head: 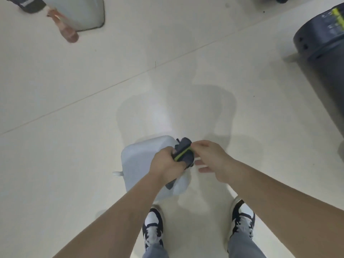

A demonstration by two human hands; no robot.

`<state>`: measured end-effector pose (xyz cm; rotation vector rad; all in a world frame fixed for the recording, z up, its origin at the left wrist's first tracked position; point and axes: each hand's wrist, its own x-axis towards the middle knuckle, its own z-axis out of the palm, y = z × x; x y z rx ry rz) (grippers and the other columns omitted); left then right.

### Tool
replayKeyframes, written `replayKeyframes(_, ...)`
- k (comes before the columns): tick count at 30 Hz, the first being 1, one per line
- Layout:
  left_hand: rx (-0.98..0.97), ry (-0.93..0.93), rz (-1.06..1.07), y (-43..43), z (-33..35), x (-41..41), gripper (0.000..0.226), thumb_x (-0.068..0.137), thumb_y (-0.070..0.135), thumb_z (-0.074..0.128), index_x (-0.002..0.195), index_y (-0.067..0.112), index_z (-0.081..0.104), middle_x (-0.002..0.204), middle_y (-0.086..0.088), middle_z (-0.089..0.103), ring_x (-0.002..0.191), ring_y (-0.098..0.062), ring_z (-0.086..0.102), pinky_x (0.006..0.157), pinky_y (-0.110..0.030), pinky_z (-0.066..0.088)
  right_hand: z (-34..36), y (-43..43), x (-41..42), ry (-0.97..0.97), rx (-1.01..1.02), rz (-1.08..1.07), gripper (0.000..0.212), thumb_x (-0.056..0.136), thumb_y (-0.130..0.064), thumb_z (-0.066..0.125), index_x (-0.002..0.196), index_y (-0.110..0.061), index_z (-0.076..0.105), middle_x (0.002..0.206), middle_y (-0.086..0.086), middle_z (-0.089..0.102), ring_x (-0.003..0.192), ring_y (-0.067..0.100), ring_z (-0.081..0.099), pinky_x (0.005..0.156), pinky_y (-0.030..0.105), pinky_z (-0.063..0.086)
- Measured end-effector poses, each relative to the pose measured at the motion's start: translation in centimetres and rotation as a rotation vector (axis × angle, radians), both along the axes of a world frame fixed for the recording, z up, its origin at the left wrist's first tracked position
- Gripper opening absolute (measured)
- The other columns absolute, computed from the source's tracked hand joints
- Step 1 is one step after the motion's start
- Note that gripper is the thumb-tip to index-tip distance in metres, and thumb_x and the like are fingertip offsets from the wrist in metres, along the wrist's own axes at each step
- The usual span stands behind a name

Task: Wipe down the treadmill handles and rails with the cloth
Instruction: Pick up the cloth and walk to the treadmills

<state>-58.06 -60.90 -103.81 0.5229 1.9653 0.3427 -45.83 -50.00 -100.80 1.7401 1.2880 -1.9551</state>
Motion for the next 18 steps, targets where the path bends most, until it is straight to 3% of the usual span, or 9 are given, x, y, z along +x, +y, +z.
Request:
replayKeyframes(3,0.180,-0.112,0.104,6.6,10.8,3.3,0.020,0.077,0.018,0.072,0.084,0.019,0.054,0.069,0.007,0.064,0.065,-0.013,0.062,0.062,-0.029,0.048,8.3,4.6,3.0,0.094,-0.024,-0.181,0.025,0.099,-0.046,0.060,0.112,-0.026,0.067,0.109,0.002,0.074,0.100,0.026,0.073,0.089,0.049,0.061)
replayKeyframes(6,0.335,-0.167,0.163,12.4,22.3,7.1,0.022,0.078,0.009,0.073,0.084,0.017,0.053,0.070,0.010,0.059,0.062,-0.010,0.059,0.057,-0.025,0.046,19.0,10.3,6.1,0.267,0.010,-0.255,0.036,0.101,-0.049,0.057,0.112,-0.021,0.075,0.111,0.007,0.076,0.099,0.027,0.073,0.096,0.046,0.058)
replayKeyframes(9,0.444,-0.252,0.152,17.7,33.8,11.3,0.028,0.083,0.008,0.075,0.099,0.005,0.052,0.069,0.003,0.060,0.054,-0.015,0.056,0.049,-0.024,0.044,30.2,15.5,10.2,0.382,0.031,-0.336,0.041,0.100,-0.044,0.060,0.117,-0.009,0.073,0.115,0.016,0.075,0.104,0.029,0.072,0.100,0.044,0.052)
replayKeyframes(13,0.562,-0.317,0.095,23.3,46.2,16.4,0.035,0.084,0.008,0.080,0.102,0.000,0.051,0.070,0.004,0.060,0.054,-0.017,0.053,0.048,-0.025,0.043,42.4,20.8,15.5,0.432,0.036,-0.454,0.045,0.094,-0.040,0.071,0.123,-0.005,0.069,0.114,0.020,0.075,0.105,0.031,0.074,0.092,0.042,0.055)
replayKeyframes(15,0.608,-0.318,0.055,25.6,50.8,18.3,0.028,0.084,0.013,0.083,0.099,0.007,0.060,0.075,0.010,0.067,0.062,-0.009,0.060,0.055,-0.019,0.047,47.1,22.8,17.5,0.460,0.058,-0.538,0.039,0.095,-0.033,0.071,0.122,-0.005,0.068,0.107,0.017,0.077,0.099,0.032,0.075,0.086,0.040,0.057)
replayKeyframes(18,0.657,-0.315,0.067,28.7,55.6,19.1,0.017,0.085,0.022,0.084,0.095,0.018,0.071,0.088,0.003,0.071,0.077,-0.006,0.065,0.067,-0.020,0.052,52.7,25.5,19.0,0.500,0.109,-0.664,0.029,0.097,-0.023,0.068,0.118,-0.004,0.065,0.102,0.019,0.076,0.092,0.035,0.076,0.074,0.042,0.062)
